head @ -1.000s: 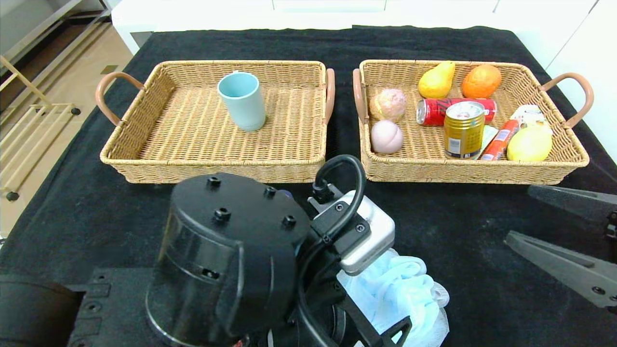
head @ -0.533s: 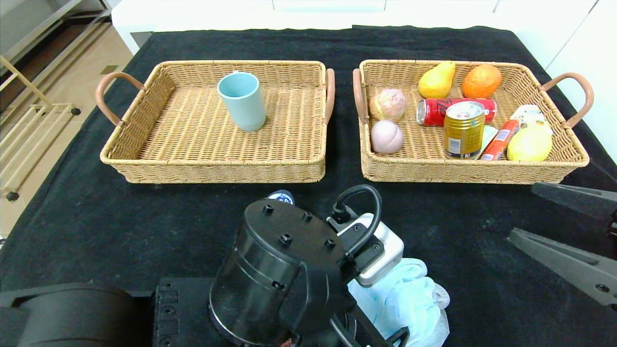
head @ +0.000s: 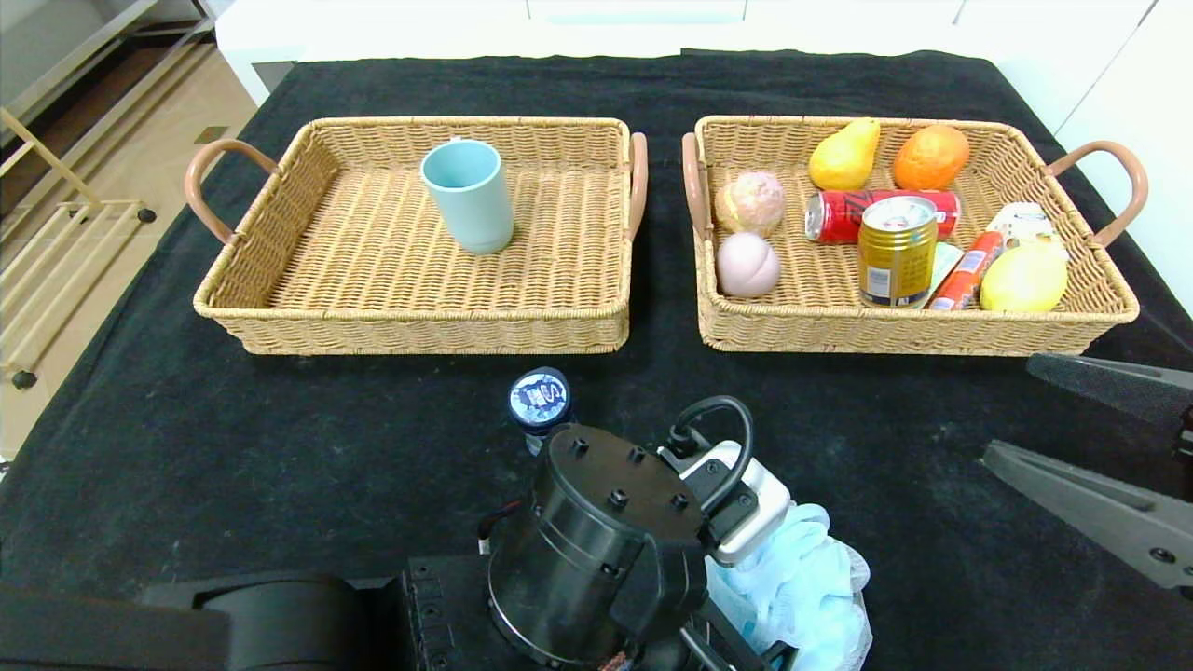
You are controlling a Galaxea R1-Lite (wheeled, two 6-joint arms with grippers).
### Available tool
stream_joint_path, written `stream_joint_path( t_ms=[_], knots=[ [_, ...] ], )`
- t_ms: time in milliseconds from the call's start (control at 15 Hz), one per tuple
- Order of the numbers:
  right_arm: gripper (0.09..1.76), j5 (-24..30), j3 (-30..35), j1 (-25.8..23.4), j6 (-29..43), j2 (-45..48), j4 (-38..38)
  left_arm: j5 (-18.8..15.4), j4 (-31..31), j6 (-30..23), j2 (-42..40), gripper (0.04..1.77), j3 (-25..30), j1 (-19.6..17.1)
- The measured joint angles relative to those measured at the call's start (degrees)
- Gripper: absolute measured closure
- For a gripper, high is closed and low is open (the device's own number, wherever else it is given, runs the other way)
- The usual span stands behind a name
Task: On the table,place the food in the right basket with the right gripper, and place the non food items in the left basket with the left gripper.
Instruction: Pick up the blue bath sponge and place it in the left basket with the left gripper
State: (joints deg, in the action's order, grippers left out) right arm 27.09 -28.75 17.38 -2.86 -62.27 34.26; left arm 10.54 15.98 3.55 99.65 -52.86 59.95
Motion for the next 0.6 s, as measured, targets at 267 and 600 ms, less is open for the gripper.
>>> stream_joint_path(
  t_ms=[267,600],
  knots=[
    [0.14,-0.02,0.09,0.0,0.0,-0.02,0.0,-0.46,0.0,-0.05,0.9,0.09,0.2,-0.39],
    [0.14,-0.02,0.17,0.06,0.02,-0.02,0.0,-0.57,-0.06,-0.09,1.23,0.57,0.22,-0.45]
  ],
)
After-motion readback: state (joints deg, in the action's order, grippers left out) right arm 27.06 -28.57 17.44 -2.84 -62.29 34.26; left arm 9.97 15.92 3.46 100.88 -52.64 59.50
